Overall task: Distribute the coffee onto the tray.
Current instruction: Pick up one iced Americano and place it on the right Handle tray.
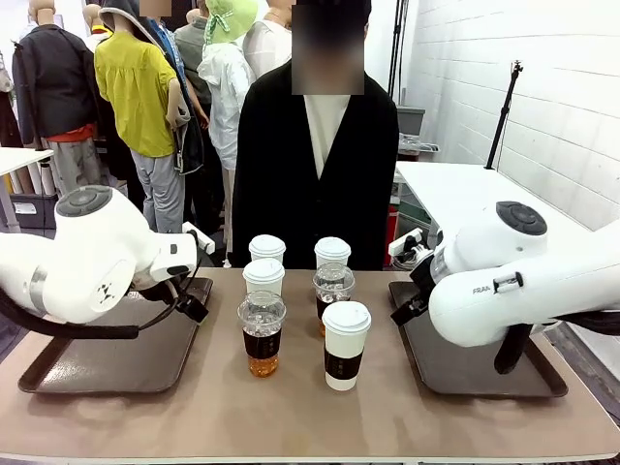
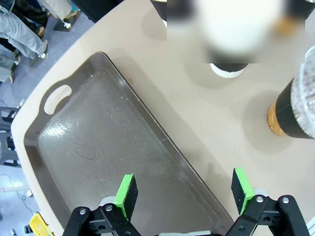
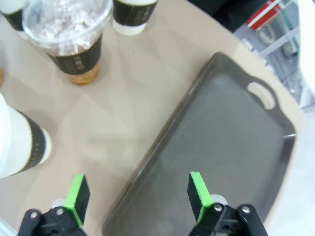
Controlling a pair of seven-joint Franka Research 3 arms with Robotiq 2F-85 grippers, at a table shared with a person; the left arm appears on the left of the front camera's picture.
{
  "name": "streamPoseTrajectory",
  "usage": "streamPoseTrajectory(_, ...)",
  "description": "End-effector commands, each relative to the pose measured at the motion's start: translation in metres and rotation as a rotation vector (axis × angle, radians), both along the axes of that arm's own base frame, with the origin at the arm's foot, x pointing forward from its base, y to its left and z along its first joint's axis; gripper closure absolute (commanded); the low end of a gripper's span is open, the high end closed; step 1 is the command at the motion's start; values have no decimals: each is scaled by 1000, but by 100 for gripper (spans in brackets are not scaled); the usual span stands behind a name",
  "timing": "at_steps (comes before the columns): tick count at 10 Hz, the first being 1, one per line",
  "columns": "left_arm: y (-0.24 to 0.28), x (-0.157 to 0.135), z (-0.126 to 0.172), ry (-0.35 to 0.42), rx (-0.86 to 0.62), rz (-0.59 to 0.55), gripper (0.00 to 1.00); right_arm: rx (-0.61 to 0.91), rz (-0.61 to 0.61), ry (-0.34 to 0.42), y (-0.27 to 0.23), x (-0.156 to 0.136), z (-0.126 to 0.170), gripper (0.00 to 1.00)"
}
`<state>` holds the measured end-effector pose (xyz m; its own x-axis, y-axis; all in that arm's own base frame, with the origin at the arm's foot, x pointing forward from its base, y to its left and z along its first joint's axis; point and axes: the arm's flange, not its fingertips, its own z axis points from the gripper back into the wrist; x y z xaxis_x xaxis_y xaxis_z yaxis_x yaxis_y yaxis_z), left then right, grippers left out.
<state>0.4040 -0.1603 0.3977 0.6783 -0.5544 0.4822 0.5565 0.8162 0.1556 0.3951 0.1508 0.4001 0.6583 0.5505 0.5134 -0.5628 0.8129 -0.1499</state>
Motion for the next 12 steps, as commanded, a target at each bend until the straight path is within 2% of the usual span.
streamPoseTrajectory(1, -2, 7, 31, -6, 45, 19, 0, -3, 16, 5, -11, 10, 27, 0)
streamPoseTrajectory(4, -14, 6, 74, -22, 75, 16, 0, -11, 40, 3, -22, 3, 60, 0)
streamPoseTrajectory(6, -17, 6, 101, 4, 102, 6, 0, -17, 42, -25, -23, -1, 86, 0)
streamPoseTrajectory(10, -14, 3, 128, 27, 112, -6, 0, -21, 85, -41, -27, -6, 113, 0)
streamPoseTrajectory(12, -5, -3, 135, 45, 49, -68, 0, 15, 126, -53, -38, -14, 115, 0)
